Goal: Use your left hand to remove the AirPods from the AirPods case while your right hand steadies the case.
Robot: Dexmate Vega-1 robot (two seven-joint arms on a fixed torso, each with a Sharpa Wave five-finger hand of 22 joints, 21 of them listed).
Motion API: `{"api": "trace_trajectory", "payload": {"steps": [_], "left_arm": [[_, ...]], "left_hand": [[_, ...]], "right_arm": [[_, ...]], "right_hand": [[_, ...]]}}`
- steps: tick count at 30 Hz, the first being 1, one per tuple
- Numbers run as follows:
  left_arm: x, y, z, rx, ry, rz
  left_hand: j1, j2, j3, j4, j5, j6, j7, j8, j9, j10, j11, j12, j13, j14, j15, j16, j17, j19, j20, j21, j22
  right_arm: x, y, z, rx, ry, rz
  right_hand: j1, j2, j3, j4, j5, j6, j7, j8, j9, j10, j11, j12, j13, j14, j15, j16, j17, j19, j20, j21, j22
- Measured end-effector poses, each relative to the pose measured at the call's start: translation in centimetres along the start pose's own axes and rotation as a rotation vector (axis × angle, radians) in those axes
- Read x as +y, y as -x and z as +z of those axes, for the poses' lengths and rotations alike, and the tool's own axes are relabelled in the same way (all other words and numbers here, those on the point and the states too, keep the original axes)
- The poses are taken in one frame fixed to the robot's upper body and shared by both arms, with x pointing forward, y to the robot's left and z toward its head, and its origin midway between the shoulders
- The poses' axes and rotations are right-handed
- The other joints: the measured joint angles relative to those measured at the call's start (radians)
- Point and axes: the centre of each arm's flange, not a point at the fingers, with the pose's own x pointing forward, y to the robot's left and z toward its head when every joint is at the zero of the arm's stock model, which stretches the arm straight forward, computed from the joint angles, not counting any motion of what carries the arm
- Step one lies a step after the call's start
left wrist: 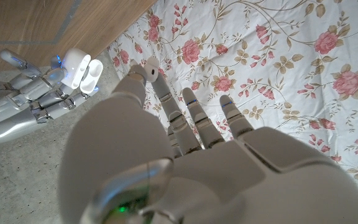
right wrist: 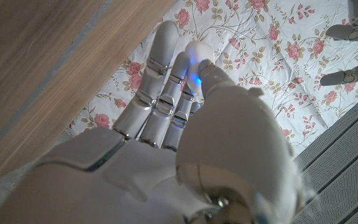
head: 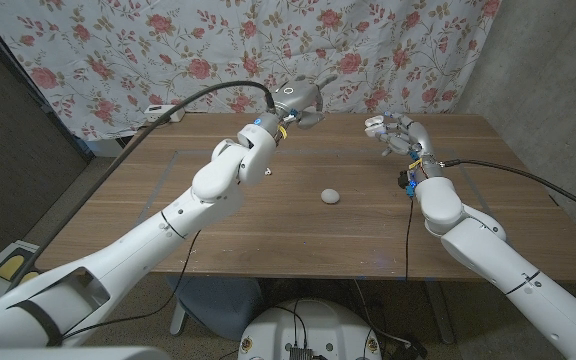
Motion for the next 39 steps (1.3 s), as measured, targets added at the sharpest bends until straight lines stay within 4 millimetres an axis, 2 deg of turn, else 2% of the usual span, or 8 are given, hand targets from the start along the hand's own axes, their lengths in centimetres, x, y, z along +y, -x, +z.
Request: {"api": "trace_trajectory", "payload": {"steps": [15,39], "left_arm": [[0.2,1.6,-1.7,0.078,-0.001,0.008],[-0.5,3.8,-4.0,0.208,0.002,-0.004]], "left_hand": [[0.0,0.0,0.0,0.0,0.0,0.0,0.0,0.0,0.0,-0.003,0.0,-0.002,-0.001,0.0,0.0,0.0,0.0,0.0,0.0,0.0,0.0],[-0.001,-0.002,0.0,0.0,0.0,0.0,0.0,0.0,0.0,-0.004,0.001,0.005,-0.001,0.009,-0.006,-0.008,0.005,0.0,0.0,0.0,0.0]], "right_arm": [[-0.2,0.1,-0.2,0.009,0.009,-0.016],[-0.7,0.2,0.0,0.011,0.02,-0.036]], "right_hand": [[0.0,0.0,0.0,0.0,0.0,0.0,0.0,0.0,0.0,-0.002,-0.002,0.0,0.0,0.0,0.0,0.0,-0.001,0.0,0.0,0.0,0.0],[0.0,0.0,0.0,0.0,-0.001,0.0,0.0,0.0,0.0,0.001,0.001,0.0,0.0,-0.001,-0.001,0.0,0.0,0.0,0.0,0.005,0.0]]}}
